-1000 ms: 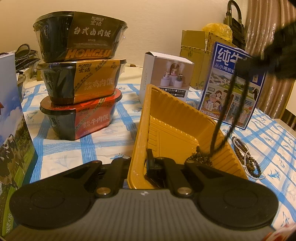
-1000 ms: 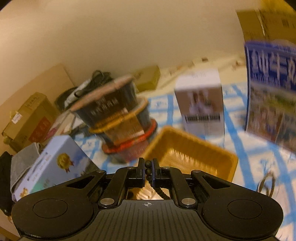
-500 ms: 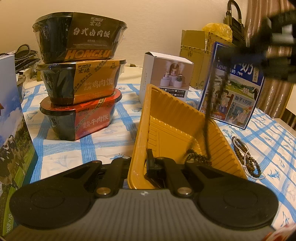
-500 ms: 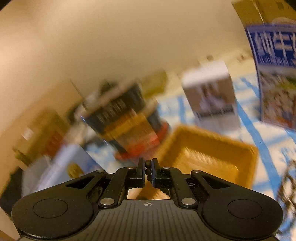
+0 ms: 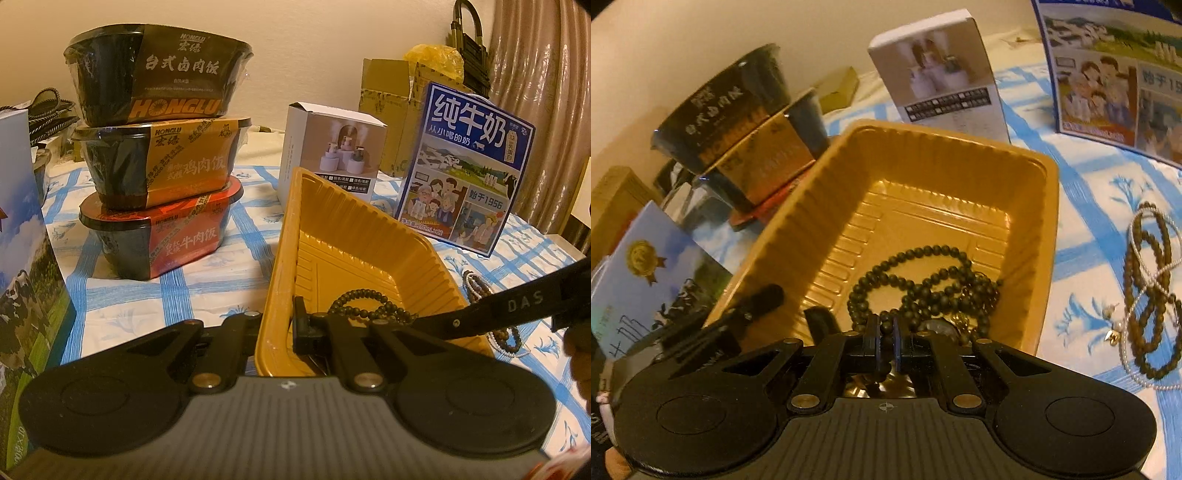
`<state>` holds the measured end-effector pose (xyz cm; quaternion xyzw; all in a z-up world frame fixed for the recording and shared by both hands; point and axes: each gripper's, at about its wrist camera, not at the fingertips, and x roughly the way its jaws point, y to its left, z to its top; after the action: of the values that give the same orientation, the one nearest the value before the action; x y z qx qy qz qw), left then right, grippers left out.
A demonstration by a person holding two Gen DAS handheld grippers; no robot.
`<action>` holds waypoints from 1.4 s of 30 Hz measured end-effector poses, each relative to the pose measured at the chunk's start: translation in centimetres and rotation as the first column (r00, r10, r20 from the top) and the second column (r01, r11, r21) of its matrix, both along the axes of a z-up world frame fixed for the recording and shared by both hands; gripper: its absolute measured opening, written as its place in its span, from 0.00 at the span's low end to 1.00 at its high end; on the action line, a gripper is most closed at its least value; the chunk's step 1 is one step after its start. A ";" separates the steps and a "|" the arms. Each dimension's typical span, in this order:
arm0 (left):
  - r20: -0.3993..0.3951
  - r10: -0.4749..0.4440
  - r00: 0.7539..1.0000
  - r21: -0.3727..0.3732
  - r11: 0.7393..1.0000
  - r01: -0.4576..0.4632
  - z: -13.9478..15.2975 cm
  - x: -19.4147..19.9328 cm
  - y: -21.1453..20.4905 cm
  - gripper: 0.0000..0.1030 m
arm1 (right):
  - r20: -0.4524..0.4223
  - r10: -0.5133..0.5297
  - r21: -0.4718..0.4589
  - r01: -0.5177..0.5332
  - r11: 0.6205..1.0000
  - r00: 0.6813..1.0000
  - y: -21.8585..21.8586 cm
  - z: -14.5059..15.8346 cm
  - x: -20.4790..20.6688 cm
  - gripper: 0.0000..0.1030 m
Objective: Organize jewelry
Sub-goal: 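Move the open right gripper back toward the remaining jewelry, then pinch a small gold charm from the cloth with the right gripper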
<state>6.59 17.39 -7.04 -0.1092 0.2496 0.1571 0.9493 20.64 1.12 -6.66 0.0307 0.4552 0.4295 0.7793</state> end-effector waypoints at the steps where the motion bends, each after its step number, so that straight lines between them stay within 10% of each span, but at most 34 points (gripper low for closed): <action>1: 0.000 0.000 1.000 0.000 1.000 0.000 0.0 0.0 0.0 0.05 | 0.015 0.007 -0.003 -0.007 1.000 1.000 0.1 0.1 -0.2 0.07; 3: 0.000 0.000 1.000 0.000 1.000 0.000 0.0 0.0 0.0 0.05 | 0.036 0.020 -0.020 -0.019 1.000 0.999 0.2 0.5 -0.3 0.13; 6: 0.000 0.001 1.000 0.000 1.000 -0.001 0.0 0.0 0.0 0.05 | 0.076 0.008 -0.012 -0.007 1.000 0.997 -0.2 0.2 -1.2 0.51; 29: -0.013 -0.002 1.000 0.017 1.000 0.002 0.2 0.1 -0.1 0.05 | 0.245 -0.239 -0.080 0.266 0.961 0.939 -14.4 -1.4 -3.3 0.51; 42: -0.013 -0.003 1.000 0.020 1.000 0.003 0.2 0.1 -0.1 0.05 | 0.345 -0.126 -0.159 0.190 0.969 0.930 -12.3 -3.1 -2.0 0.31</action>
<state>6.68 17.26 -6.84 -0.0984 0.2543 0.1588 0.9489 18.59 -11.15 -9.72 -0.0799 0.3519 0.3189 0.8764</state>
